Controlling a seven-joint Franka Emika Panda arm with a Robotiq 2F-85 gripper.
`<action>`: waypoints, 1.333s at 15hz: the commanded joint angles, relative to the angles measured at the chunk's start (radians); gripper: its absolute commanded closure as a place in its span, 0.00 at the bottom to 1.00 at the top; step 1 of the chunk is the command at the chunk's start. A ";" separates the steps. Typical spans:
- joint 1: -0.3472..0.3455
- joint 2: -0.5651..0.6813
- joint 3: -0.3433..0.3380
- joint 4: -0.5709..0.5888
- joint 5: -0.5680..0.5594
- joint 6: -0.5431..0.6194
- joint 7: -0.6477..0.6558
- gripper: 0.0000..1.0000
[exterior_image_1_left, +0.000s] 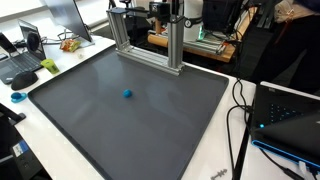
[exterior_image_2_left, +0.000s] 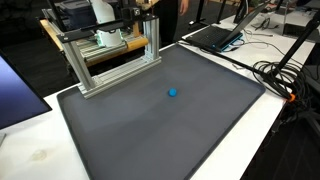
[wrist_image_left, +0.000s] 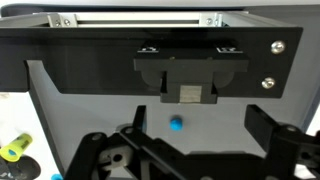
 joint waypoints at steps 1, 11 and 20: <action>-0.011 -0.044 -0.006 -0.050 -0.019 -0.006 -0.005 0.00; -0.009 -0.007 -0.003 -0.050 -0.003 -0.003 0.002 0.00; 0.011 0.001 -0.028 -0.051 0.009 -0.004 -0.071 0.00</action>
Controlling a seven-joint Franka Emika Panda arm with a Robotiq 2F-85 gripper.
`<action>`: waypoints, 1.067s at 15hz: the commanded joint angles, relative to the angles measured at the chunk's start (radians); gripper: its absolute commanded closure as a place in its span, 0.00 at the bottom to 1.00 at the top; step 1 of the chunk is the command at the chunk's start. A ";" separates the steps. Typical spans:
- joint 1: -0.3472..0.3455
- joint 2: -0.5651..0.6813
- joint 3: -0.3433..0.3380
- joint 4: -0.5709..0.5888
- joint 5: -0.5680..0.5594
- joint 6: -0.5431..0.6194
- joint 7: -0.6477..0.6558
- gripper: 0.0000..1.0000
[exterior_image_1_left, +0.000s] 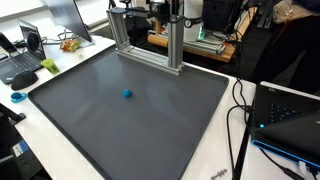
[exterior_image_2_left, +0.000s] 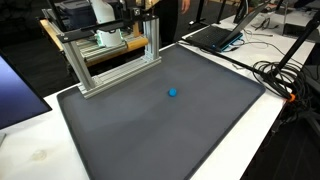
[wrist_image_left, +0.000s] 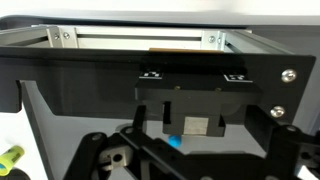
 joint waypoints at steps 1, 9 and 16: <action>0.018 0.005 -0.030 0.000 0.014 -0.011 -0.048 0.00; 0.025 0.019 -0.046 0.006 0.034 -0.045 -0.070 0.00; 0.021 0.027 -0.044 0.003 0.042 -0.037 -0.049 0.26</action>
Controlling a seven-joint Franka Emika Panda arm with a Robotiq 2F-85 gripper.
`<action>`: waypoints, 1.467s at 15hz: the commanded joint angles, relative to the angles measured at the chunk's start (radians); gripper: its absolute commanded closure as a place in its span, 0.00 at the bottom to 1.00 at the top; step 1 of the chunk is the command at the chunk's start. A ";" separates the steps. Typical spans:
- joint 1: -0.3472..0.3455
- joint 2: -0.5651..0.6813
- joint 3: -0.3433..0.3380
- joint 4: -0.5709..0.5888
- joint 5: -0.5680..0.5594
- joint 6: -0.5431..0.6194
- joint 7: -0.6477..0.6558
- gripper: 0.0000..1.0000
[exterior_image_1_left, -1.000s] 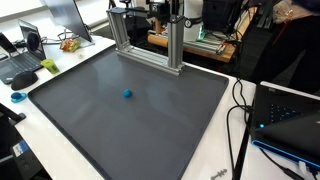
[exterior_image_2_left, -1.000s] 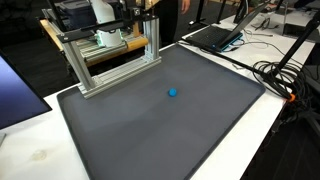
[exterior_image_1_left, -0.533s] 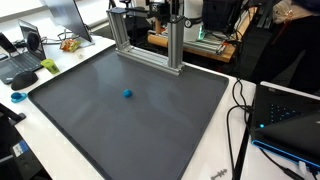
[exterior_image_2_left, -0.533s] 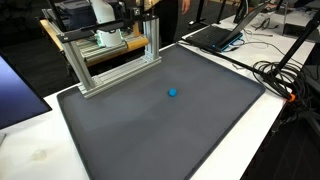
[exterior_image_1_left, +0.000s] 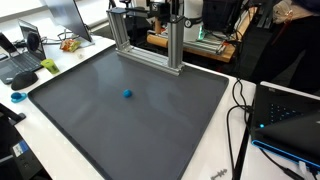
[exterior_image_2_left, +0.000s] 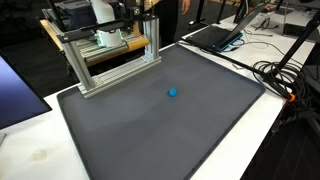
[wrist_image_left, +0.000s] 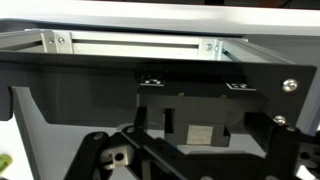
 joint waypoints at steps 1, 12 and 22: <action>0.012 0.013 -0.013 0.003 0.030 -0.019 -0.003 0.32; 0.009 0.047 0.006 0.001 0.029 -0.012 0.035 0.46; -0.008 0.043 0.011 0.022 0.027 -0.020 0.104 0.78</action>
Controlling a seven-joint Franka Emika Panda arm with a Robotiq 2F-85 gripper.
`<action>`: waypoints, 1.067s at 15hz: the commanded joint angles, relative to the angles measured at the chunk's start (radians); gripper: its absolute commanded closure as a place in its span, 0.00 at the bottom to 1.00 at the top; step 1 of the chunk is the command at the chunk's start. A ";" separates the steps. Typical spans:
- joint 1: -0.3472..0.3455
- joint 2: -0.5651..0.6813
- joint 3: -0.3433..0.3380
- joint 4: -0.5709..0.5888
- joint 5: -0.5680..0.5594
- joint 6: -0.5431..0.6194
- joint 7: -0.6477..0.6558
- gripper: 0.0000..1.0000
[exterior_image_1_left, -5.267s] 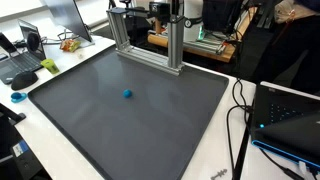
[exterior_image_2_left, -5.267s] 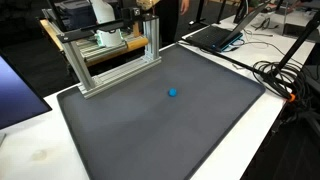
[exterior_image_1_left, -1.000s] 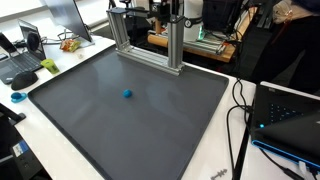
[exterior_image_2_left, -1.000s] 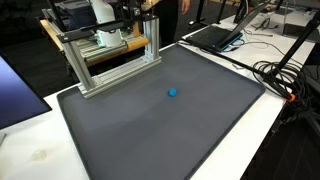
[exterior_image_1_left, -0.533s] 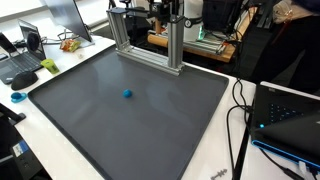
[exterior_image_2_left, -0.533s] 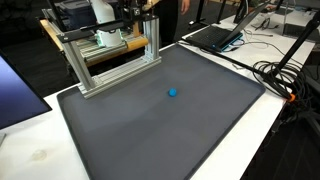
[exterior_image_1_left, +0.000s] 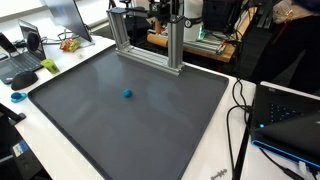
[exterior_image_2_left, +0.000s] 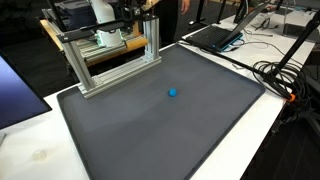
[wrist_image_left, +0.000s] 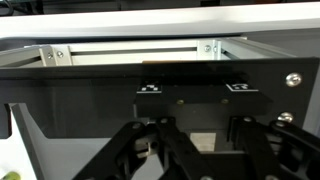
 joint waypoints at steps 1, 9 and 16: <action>-0.001 -0.002 -0.002 0.006 0.020 0.007 0.019 0.78; -0.005 0.065 0.003 0.085 0.011 0.048 0.031 0.78; 0.001 0.242 0.015 0.280 0.014 0.072 0.047 0.78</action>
